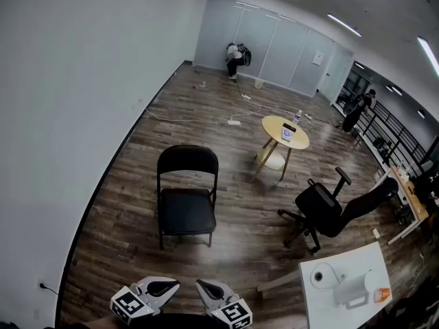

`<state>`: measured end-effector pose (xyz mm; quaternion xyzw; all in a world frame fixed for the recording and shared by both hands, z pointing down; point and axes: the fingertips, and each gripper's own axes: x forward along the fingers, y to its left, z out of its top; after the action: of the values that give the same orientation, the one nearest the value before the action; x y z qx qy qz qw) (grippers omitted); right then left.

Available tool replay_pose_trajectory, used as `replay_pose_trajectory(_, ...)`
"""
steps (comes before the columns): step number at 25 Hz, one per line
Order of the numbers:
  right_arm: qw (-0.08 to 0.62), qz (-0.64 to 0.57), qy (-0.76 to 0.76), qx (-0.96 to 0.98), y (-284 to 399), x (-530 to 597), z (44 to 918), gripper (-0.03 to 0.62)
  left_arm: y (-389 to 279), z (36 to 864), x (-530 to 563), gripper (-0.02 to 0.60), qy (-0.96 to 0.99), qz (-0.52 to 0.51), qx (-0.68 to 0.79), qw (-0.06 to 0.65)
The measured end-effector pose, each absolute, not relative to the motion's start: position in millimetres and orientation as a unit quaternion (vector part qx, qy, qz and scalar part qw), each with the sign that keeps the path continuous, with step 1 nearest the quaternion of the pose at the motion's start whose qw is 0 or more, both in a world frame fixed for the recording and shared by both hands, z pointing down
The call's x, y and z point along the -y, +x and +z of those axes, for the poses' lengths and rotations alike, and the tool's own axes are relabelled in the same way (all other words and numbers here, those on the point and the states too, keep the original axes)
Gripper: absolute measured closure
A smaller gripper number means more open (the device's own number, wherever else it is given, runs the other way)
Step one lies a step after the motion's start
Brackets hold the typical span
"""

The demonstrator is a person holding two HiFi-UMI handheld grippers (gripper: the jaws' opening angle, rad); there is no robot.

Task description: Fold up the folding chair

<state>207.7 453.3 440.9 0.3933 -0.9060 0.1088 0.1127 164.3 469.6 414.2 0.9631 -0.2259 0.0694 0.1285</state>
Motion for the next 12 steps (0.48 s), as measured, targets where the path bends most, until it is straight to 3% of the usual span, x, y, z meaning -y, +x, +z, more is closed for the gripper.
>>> replay_pose_trajectory(12, 0.114, 0.110, 0.403, 0.901, 170, -443, 440, 0.597, 124, 412, -459, 0.586, 0.965, 0.071, 0.219, 0.128)
